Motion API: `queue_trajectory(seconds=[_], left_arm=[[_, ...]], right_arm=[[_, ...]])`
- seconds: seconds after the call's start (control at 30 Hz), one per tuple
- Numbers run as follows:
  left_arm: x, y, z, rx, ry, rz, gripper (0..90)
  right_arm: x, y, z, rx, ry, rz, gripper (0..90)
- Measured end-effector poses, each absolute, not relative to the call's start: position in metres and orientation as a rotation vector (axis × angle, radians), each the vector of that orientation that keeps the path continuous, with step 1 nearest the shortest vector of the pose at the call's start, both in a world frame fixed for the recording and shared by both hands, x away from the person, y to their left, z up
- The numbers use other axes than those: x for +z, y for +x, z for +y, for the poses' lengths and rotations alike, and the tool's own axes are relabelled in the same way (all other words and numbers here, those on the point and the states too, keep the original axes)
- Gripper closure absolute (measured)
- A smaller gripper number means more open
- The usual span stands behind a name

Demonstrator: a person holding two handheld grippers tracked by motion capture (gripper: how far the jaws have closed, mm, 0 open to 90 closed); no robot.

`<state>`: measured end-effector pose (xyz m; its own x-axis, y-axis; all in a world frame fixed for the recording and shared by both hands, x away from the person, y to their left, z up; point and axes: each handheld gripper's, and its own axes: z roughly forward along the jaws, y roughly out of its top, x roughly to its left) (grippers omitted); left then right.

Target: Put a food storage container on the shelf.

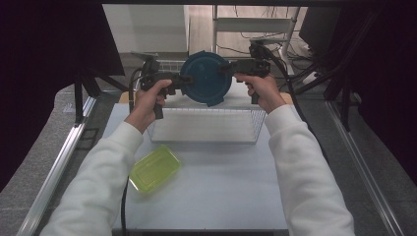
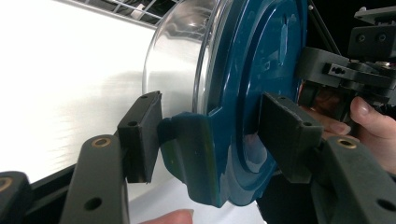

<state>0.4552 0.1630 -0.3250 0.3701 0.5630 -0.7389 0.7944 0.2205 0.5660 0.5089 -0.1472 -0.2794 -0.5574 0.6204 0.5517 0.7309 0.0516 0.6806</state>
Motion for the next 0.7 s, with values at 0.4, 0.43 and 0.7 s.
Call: queue_trajectory(seconds=[0.4,0.43,0.7], left_arm=[[-0.331,0.470,0.169,-0.310,1.397,1.346,41.7],[-0.332,0.471,0.169,-0.314,1.394,1.354,41.6],[-0.332,0.478,0.167,-0.330,1.373,1.396,41.4]], right_arm=[[-0.293,0.522,-0.147,-1.471,-1.513,-2.080,39.7],[-0.293,0.523,-0.147,-1.467,-1.523,-2.071,39.6],[-0.298,0.534,-0.148,-1.398,-1.567,-2.010,37.9]])
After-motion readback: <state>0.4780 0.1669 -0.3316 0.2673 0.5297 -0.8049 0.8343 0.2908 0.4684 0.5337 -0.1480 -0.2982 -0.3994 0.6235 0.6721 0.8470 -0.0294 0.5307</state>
